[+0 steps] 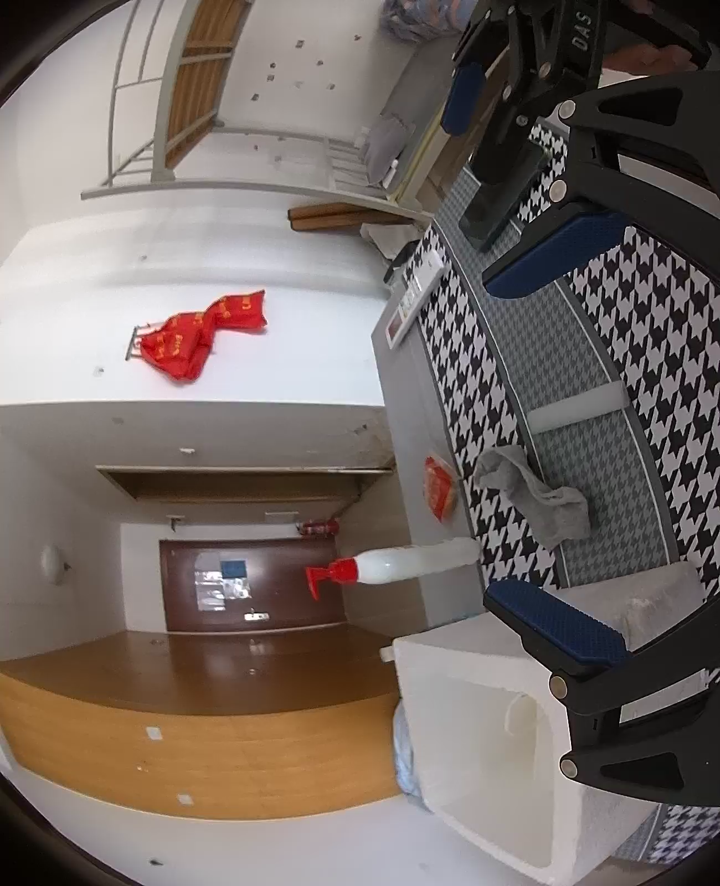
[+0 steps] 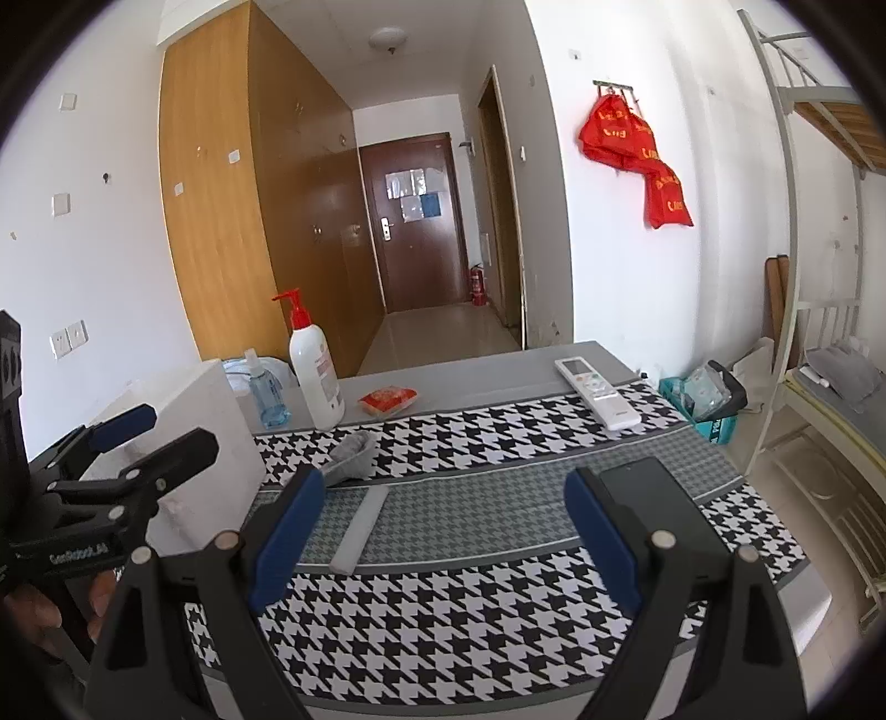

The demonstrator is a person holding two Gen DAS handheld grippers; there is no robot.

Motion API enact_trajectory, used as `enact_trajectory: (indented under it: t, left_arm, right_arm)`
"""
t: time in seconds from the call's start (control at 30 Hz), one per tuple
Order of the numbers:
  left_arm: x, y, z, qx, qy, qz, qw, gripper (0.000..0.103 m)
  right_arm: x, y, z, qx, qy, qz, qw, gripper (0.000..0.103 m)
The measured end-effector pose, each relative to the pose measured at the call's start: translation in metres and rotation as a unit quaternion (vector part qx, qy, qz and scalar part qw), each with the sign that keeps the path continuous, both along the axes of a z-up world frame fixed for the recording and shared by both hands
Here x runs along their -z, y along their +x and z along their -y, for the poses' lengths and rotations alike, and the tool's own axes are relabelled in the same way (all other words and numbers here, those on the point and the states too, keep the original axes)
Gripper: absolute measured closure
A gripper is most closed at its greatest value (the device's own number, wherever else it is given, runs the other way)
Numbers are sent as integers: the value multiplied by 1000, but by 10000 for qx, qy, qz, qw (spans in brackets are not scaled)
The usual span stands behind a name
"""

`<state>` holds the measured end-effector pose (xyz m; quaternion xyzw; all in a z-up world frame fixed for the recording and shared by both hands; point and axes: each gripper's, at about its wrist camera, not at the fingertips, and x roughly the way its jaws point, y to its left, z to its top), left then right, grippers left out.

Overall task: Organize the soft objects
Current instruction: 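Withdraw both empty tools from the box back toward the grey sock, then lower the left tool onto the white foam strip and close on it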

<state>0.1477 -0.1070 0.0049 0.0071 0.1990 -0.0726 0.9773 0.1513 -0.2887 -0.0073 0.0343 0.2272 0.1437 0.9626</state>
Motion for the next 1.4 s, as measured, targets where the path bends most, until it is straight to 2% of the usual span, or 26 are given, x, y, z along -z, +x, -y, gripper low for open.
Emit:
enact_trajectory:
  t: [0.33, 1.07, 1.17, 1.3, 1.4]
  left_arm:
    - [18, 20, 10, -375, 153, -174, 9990, 1]
    - [59, 38, 20, -647, 12, -933, 9935, 2]
    - [65, 40, 23, -637, 28, -1011, 9928, 4]
    - [73, 46, 24, -656, 38, -1190, 9907, 14]
    - [79, 51, 26, -606, 61, -1328, 9893, 18]
  right_arm:
    - [12, 27, 6, -258, -94, -189, 9994, 12]
    - [28, 69, 8, -670, -290, -574, 9957, 12]
    - [30, 75, 6, -728, -316, -611, 9950, 12]
    - [35, 82, 5, -774, -297, -688, 9942, 12]
    - [38, 87, 4, -805, -270, -755, 9935, 12]
